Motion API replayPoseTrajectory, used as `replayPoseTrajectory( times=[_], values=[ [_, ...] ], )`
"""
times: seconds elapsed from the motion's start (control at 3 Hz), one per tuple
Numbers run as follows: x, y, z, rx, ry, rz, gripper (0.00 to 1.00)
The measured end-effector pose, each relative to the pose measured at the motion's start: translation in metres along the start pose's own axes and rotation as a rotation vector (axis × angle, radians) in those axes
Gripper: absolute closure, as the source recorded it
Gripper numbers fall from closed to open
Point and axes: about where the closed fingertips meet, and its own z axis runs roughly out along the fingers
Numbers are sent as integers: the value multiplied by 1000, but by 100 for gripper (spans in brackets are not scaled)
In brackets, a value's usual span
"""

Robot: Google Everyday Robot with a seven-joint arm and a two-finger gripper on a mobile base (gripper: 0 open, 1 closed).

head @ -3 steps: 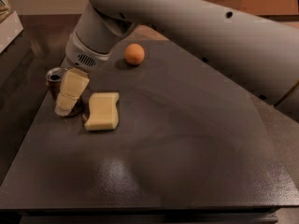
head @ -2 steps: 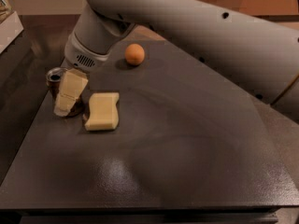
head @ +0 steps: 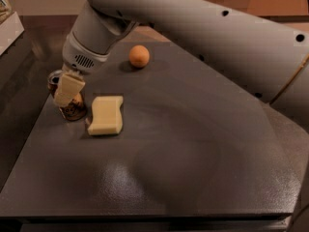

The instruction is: Pick orange can

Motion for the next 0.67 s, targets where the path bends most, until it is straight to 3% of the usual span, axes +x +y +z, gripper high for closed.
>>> replayPoseTrajectory(
  times=[0.67],
  values=[
    [-14,-2,-22,6,-24,-22,87]
  ],
)
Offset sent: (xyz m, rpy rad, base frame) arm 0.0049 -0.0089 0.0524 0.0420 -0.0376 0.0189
